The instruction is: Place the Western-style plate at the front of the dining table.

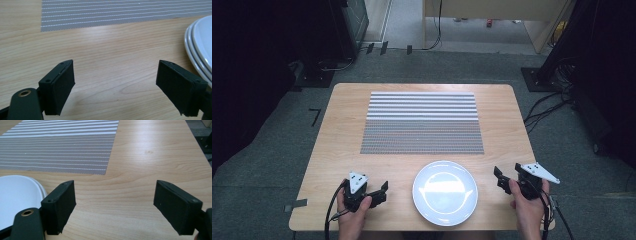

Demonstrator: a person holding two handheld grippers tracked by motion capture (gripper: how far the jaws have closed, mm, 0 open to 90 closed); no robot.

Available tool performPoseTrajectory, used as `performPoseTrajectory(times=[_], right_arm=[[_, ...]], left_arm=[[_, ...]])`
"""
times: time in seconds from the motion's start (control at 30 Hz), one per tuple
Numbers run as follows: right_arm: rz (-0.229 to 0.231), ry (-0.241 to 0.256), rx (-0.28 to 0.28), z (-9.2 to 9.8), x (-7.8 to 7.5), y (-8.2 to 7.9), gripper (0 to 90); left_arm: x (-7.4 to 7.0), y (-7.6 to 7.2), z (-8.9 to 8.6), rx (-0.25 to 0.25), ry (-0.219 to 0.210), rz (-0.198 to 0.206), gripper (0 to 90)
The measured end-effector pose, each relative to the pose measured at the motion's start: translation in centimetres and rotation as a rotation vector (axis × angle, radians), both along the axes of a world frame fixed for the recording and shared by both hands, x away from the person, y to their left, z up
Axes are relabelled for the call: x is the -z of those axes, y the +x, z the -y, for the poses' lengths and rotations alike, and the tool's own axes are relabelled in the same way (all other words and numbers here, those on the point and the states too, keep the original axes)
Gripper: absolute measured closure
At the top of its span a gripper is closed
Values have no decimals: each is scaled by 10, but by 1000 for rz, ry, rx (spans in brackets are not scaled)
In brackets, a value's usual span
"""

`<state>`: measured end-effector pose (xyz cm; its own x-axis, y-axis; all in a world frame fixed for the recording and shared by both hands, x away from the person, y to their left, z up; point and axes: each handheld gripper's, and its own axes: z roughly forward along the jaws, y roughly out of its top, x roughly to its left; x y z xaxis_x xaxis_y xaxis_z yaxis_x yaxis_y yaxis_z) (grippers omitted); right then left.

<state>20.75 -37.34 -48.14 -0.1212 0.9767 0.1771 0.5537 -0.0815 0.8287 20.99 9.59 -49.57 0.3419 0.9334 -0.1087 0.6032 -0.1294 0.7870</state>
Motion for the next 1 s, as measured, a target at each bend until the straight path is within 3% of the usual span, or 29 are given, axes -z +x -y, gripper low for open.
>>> performPoseTrajectory(times=[0.17, 0.3, 0.67, 1.0], right_arm=[[-2, 6, -13, -5, 0, -1, 170], [-2, 7, -25, -9, -1, -1, 164], [-2, 5, -52, -19, -2, -2, 163], [6, -18, -73, -37, -6, -2, 245]], left_arm=[[1, 0, 13, 31, 2, -2, 151], [1, -2, 24, 69, -33, 1, 150], [0, -5, 56, 162, -49, 4, 151], [-7, -3, 79, 215, -65, 5, 152]])
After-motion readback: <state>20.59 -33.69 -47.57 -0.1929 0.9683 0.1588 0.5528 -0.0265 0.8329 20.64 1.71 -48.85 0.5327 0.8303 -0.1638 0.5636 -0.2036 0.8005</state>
